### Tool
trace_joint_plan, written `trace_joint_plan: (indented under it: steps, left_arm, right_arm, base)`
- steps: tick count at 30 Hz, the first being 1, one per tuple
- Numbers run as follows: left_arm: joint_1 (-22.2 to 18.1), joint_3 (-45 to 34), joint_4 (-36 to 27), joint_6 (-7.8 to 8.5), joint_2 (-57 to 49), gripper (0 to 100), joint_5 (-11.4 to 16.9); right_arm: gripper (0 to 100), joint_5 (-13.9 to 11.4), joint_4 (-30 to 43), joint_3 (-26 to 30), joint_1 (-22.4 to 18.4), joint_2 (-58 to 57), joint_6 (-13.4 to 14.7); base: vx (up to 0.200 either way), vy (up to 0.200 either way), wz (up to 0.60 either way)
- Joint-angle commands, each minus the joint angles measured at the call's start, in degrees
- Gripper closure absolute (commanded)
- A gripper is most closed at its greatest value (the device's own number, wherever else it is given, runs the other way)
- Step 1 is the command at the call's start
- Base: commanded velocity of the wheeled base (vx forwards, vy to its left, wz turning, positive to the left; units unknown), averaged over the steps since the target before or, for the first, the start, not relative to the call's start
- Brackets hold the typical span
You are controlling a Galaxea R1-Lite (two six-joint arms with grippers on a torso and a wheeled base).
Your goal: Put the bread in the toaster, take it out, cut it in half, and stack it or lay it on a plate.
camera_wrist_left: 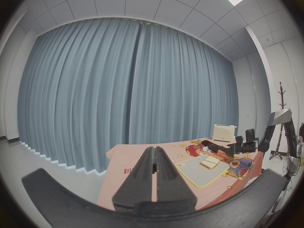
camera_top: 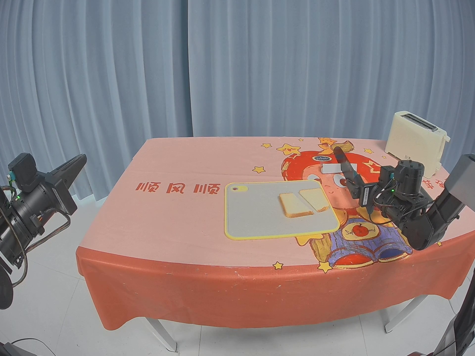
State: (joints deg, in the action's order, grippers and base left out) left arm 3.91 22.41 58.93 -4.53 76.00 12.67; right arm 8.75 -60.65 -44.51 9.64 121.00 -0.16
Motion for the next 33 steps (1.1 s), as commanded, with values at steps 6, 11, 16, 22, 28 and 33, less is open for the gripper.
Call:
trace_joint_plan:
  steps: [6, 11, 16, 22, 28, 33]
  left_arm:
    - [0.04, -0.17, 0.05, -0.04, -0.06, 100, -0.01]
    - [-0.49, -4.21, 1.01, -0.12, -3.66, 100, -0.01]
    - [-0.49, -12.39, 1.36, 1.99, -12.80, 100, -0.01]
    - [-0.49, -19.24, 0.05, 6.20, -26.07, 100, 0.25]
    - [-3.12, -22.14, -18.24, 13.76, -42.95, 100, 0.43]
    - [-3.47, -22.14, -44.25, 17.28, -61.41, 100, -0.27]
  right_arm:
    - [0, -0.05, -0.26, 0.91, 1.87, -3.14, 0.07]
    - [0, -0.05, -0.26, 2.50, 3.01, -7.80, -0.02]
    - [0, -0.40, -0.26, 3.20, 3.72, -10.26, -0.02]
    - [0, -0.67, -0.35, 4.61, 6.70, -12.02, 0.25]
    - [0, -0.58, -0.35, 6.71, 8.90, -13.87, 1.21]
    - [0, -0.58, -0.44, 7.59, 9.69, -14.66, 1.30]
  base:
    - [0.000, 0.000, 0.00]
    - [0.000, 0.000, 0.00]
    - [0.000, 0.000, 0.00]
    - [0.000, 0.000, 0.00]
    - [0.000, 0.000, 0.00]
    - [0.000, 0.000, 0.00]
